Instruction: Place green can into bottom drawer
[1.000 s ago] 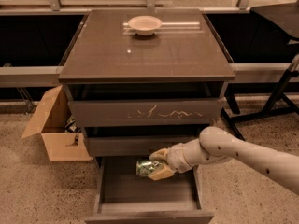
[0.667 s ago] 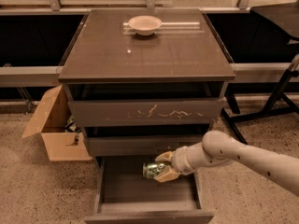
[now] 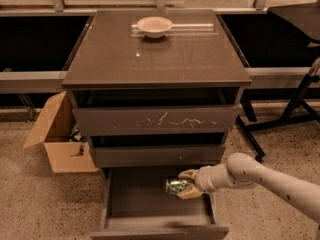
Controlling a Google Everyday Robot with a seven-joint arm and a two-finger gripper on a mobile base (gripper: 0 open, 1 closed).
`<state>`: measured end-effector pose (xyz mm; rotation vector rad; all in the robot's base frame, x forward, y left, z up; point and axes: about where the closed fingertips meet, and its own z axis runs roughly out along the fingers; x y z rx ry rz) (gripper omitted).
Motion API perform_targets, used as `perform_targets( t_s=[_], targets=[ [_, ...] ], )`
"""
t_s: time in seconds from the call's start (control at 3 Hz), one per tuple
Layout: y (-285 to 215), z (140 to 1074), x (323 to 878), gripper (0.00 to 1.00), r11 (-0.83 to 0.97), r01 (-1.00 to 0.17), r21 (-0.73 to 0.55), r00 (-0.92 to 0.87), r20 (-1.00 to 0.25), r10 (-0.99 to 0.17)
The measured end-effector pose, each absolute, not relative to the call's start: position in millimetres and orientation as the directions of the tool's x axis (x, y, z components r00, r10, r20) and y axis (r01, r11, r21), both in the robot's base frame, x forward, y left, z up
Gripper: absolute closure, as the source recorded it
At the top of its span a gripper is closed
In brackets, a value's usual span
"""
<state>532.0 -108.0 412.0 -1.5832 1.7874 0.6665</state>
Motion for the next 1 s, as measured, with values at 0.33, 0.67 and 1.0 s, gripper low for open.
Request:
perform_targets(
  t_s=[0.33,0.67,1.0],
  targets=[
    [-107,407,533,1.00,0.135,-0.990,-0.047,-0.054,-0.750,-0.659],
    [-102,366,538,1.00,0.080,-0.995,-0.054,-0.014,-0.744,-0.668],
    [-93,305,547,0.98,0.061,-0.997,-0.042,-0.010,-0.741,-0.671]
  ],
)
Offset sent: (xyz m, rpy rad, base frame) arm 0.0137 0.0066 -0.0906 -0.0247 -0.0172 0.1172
